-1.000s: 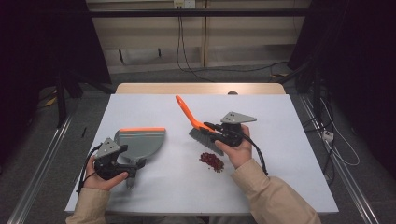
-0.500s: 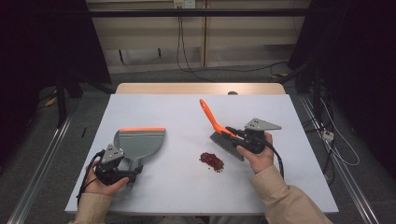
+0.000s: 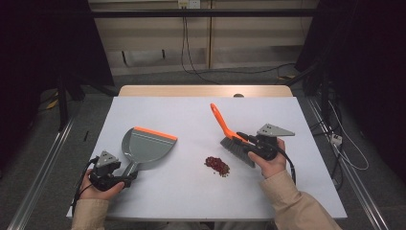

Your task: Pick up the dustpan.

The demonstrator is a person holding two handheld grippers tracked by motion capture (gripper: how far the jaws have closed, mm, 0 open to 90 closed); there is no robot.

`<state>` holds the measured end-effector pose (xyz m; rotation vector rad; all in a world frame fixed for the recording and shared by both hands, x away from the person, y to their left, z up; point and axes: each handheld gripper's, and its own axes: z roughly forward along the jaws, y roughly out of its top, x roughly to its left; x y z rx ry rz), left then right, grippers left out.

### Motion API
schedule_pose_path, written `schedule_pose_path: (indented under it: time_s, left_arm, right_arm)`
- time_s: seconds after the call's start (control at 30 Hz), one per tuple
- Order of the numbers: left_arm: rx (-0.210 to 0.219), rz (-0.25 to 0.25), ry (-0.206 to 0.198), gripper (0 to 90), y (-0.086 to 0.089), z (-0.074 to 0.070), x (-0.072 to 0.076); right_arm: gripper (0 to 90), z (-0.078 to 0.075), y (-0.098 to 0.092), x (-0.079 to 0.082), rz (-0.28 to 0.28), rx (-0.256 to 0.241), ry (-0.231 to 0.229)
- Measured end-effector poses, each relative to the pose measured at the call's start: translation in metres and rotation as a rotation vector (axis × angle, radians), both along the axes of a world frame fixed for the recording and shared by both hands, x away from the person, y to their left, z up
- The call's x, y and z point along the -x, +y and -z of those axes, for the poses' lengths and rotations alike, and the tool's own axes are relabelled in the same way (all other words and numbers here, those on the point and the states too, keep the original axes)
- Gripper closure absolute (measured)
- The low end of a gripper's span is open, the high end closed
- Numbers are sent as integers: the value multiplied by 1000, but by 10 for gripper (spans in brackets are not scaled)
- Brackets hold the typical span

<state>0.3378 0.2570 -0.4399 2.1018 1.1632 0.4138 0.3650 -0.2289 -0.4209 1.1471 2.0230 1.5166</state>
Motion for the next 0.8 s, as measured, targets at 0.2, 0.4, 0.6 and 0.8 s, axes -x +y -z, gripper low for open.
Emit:
schedule_pose_path:
  time_s: [0.2,0.4,0.6,0.8]
  left_arm:
    - [6,38,28,413,-5,2,-8]
    - [-2,44,59,490,-10,4,-15]
    - [-37,45,66,624,-16,2,-23]
    - [-23,53,68,633,-13,-1,-23]
  right_arm:
    - [714,1,-3,-1,6,-6,3]
    - [714,1,-4,-1,12,-2,7]
    - [714,2,-5,0,17,-1,5]
    - [714,2,-7,1,20,0,7]
